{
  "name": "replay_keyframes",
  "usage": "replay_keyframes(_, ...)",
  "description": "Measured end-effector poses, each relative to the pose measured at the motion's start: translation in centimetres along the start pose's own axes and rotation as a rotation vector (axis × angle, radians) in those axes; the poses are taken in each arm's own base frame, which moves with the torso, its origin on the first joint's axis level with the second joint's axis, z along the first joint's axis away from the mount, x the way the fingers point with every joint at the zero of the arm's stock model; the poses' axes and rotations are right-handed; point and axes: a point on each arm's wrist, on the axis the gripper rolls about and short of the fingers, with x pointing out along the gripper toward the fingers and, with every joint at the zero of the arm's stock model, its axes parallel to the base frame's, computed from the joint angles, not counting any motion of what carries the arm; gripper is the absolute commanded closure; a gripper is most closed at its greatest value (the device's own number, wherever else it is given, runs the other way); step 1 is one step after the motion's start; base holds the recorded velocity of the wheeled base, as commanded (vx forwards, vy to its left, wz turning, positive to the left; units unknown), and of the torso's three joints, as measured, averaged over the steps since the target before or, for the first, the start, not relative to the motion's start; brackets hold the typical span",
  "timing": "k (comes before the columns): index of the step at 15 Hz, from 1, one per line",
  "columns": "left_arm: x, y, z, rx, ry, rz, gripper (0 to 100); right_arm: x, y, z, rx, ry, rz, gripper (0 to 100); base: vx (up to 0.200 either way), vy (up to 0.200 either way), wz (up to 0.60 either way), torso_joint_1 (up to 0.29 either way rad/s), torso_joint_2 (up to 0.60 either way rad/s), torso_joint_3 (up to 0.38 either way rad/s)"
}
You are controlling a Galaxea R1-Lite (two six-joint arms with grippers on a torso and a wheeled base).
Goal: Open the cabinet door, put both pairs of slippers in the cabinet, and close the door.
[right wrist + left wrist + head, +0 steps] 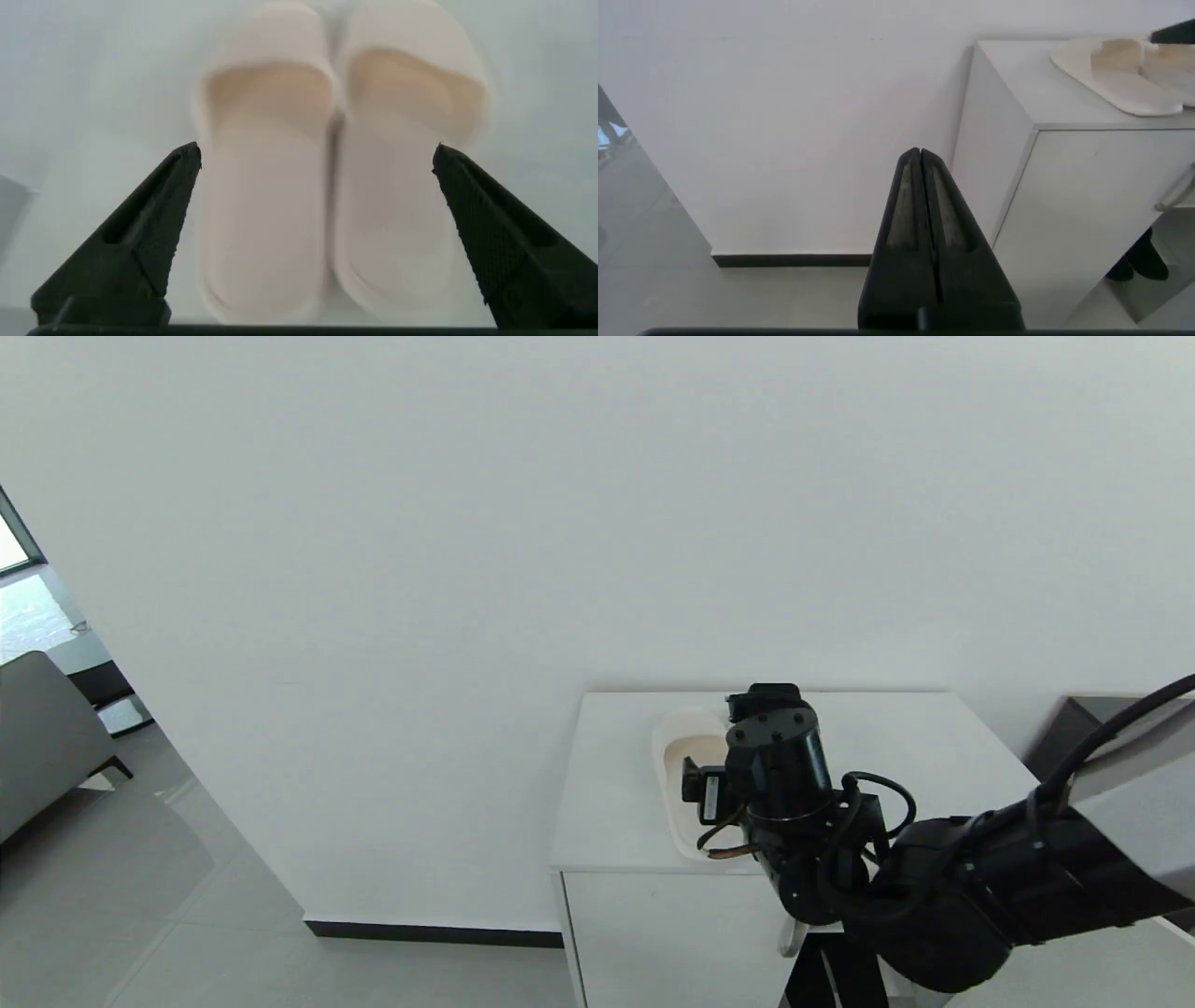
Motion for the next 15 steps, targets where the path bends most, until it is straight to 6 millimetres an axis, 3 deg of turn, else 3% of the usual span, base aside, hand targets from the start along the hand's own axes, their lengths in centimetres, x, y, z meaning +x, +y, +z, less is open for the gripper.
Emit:
replay_keyframes(8, 0.0, 0.0, 0.0, 0.000, 0.000, 0.001, 100, 5.0, -1.0, -1.8, -0.046, 0.033, -0.031, 0, 0.000, 0.000, 0.00, 0.000, 0.00, 0.000)
replay_keyframes(15, 0.0, 0.0, 0.0, 0.000, 0.000, 0.001, 100, 10.2, -0.5, -0.6, -0.033, -0.041, -0.043, 0, 0.000, 0.000, 0.00, 0.000, 0.00, 0.000)
